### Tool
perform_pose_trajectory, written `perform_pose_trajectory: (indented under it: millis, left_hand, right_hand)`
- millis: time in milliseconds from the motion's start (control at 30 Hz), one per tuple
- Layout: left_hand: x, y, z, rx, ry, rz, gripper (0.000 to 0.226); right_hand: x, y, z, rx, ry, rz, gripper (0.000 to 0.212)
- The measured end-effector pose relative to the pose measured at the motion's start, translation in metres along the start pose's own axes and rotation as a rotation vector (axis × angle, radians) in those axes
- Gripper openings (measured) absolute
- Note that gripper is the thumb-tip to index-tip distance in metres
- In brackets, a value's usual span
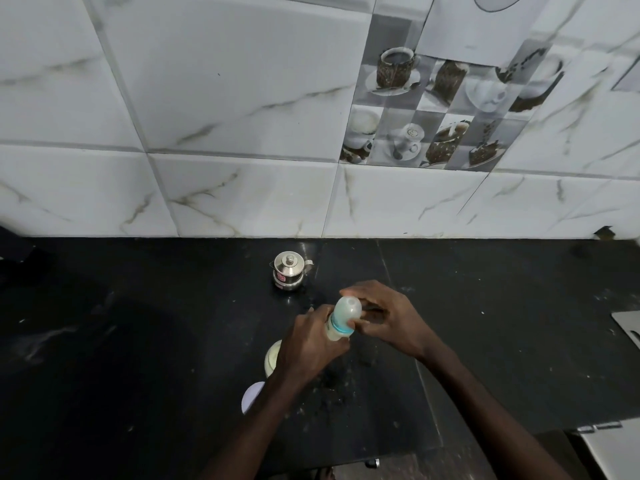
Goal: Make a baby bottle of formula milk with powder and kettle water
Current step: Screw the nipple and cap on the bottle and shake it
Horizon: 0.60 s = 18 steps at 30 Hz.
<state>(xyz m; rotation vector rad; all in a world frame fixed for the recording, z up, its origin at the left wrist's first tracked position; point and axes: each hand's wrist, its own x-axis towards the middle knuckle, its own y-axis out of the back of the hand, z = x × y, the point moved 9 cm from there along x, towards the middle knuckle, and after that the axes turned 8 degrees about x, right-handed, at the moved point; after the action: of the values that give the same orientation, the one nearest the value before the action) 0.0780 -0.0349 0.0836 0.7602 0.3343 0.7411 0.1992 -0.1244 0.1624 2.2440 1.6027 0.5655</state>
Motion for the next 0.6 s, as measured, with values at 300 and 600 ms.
perform_pose_trajectory:
  millis: [300, 600]
  left_hand:
    - [-0.003, 0.016, 0.009, -0.019, -0.008, 0.072, 0.051]
    - [-0.010, 0.015, 0.013, 0.008, -0.015, 0.091, 0.054]
  right_hand:
    - [0.003, -0.003, -0.018, -0.189, -0.038, -0.005, 0.041]
    - [-0.020, -0.013, -0.007, -0.284, -0.141, 0.204, 0.041]
